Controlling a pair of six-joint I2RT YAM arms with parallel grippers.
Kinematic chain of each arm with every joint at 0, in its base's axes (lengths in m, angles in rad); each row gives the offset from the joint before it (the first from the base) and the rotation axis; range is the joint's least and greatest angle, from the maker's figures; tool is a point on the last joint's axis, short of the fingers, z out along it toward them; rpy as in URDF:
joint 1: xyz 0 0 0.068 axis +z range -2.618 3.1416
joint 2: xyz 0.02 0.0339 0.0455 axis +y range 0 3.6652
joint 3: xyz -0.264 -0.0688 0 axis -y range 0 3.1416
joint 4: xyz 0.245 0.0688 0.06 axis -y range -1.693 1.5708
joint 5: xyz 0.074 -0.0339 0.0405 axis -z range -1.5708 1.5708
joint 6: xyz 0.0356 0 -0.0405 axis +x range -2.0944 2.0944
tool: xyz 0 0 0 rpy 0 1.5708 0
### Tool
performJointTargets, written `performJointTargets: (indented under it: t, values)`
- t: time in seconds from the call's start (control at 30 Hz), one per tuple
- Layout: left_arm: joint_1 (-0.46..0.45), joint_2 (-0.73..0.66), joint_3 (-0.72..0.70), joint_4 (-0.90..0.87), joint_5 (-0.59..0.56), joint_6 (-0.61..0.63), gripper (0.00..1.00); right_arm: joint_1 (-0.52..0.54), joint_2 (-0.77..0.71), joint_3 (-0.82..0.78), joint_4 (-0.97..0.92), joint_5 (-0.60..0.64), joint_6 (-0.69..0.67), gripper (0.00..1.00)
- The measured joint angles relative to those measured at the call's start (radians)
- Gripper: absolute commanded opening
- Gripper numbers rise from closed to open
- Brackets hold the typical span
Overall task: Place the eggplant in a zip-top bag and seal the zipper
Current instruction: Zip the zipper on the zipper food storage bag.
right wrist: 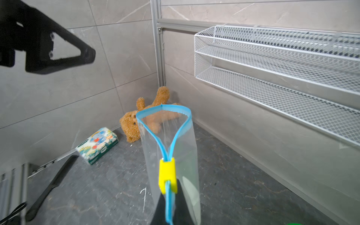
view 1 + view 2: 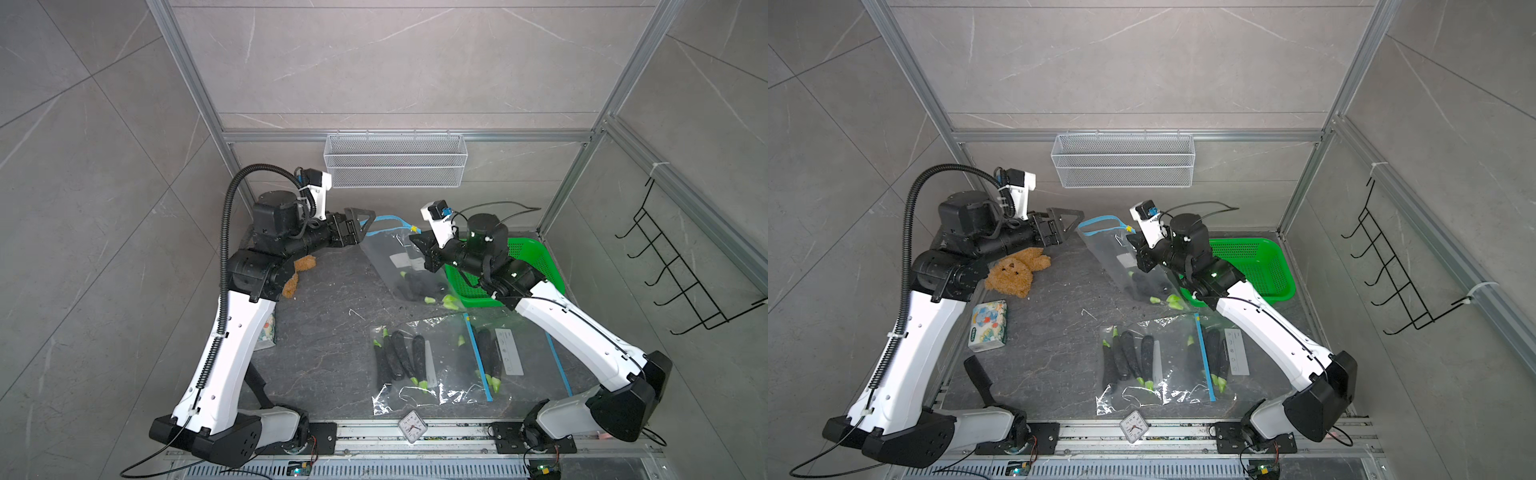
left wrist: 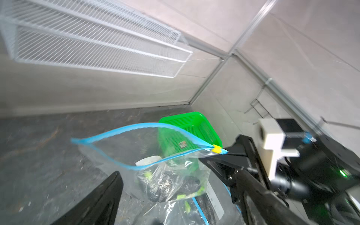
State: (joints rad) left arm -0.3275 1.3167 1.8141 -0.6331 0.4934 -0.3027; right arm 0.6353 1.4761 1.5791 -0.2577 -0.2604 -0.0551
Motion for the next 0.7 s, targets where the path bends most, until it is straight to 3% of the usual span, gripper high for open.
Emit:
performJointTargets:
  t: [0.27, 0.7]
  values:
    - [0.001, 0.113, 0.205, -0.220, 0.287, 0.420, 0.94, -0.006, 0.103, 0.336, -0.400, -0.179, -0.076, 0.00]
    - [-0.002, 0.311, 0.447, -0.502, 0.449, 0.705, 0.87, -0.006, 0.183, 0.524, -0.736, -0.285, -0.142, 0.00]
